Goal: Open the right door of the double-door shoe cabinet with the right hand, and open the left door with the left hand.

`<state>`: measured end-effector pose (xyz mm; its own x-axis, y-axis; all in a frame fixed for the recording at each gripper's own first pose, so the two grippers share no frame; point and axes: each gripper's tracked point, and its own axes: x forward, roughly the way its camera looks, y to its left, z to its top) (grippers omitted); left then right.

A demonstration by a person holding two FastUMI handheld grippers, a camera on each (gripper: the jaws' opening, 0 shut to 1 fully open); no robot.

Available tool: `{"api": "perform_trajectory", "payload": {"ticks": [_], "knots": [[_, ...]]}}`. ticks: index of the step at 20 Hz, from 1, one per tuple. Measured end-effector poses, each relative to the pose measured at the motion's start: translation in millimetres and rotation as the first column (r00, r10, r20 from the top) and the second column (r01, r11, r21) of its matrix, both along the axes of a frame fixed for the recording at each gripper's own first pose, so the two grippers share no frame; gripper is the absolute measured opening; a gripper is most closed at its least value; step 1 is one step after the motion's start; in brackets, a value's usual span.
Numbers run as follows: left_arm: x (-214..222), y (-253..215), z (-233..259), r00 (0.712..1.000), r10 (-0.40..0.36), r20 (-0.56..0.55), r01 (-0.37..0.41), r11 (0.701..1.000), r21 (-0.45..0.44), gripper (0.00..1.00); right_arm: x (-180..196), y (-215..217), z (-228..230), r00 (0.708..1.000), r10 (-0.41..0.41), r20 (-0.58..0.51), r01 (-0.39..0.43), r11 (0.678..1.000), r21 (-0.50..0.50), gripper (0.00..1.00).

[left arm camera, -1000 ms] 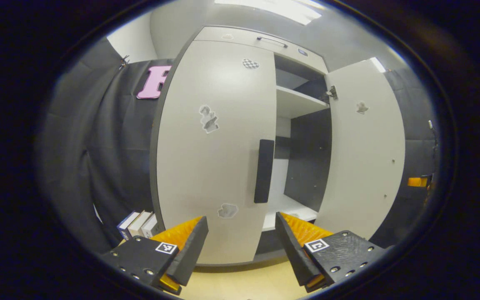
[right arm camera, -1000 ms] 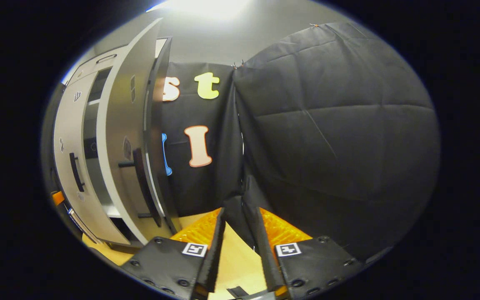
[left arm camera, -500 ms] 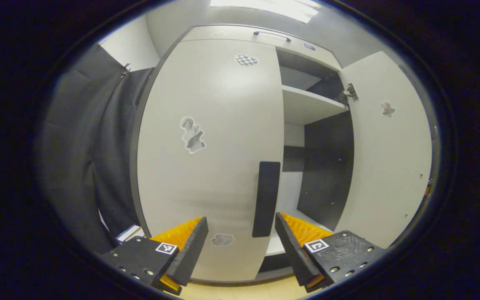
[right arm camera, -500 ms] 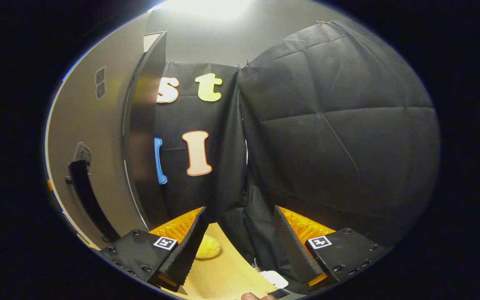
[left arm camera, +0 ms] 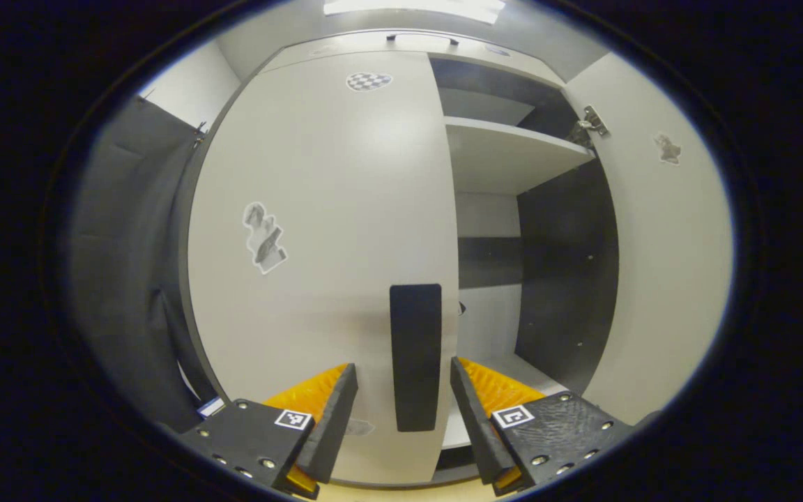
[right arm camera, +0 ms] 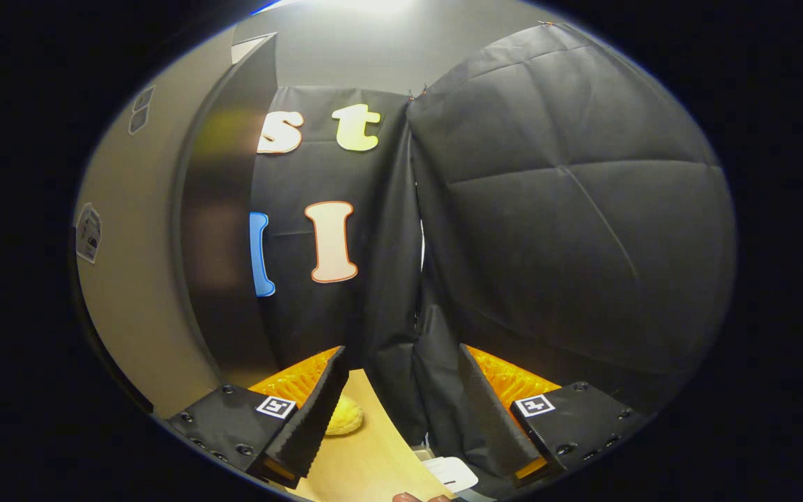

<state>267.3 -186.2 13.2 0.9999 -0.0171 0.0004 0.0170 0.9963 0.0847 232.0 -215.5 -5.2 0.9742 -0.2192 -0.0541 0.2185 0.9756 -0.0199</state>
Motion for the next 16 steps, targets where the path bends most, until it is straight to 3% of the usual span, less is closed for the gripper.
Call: {"api": "perform_trajectory", "payload": {"ticks": [1,4,7,9,10,13,15,16], "knots": [[2.9,-2.4,0.4,1.000,0.008,0.003,-0.008,1.000,0.012,0.78,6.1,0.5,2.2,1.000,0.017,0.008,-0.017,1.000,0.000,0.98],[5.8,-9.3,-3.1,1.000,0.022,0.000,-0.022,1.000,0.003,0.47,25.0,-0.2,1.9,0.998,0.057,0.020,-0.057,0.998,0.004,0.94],[4.1,-3.2,-1.8,0.998,0.066,0.012,-0.066,0.998,0.004,0.39,41.0,4.5,-1.6,0.995,0.095,0.008,-0.095,0.995,0.017,0.98],[5.9,-2.8,-1.5,0.998,0.065,0.012,-0.065,0.997,-0.044,0.31,45.1,4.8,-3.1,0.994,0.109,0.003,-0.109,0.994,0.011,1.00],[5.8,-3.3,-1.4,0.998,0.062,0.012,-0.062,0.997,-0.050,0.31,46.9,2.6,-4.2,0.994,0.110,0.000,-0.110,0.994,0.005,0.94],[6.1,-2.5,-3.2,0.997,0.078,0.020,-0.077,0.994,-0.073,0.28,45.7,3.9,-5.3,0.993,0.118,-0.004,-0.118,0.993,0.022,0.94],[4.7,-2.3,-3.4,0.997,0.075,0.009,-0.074,0.995,-0.064,0.19,40.3,4.6,-2.6,0.993,0.121,0.005,-0.121,0.992,0.031,0.98],[4.9,-2.0,-6.8,0.997,0.072,-0.003,-0.072,0.995,-0.062,0.17,37.5,1.6,-2.3,0.994,0.112,0.010,-0.112,0.993,0.027,0.94]]}}
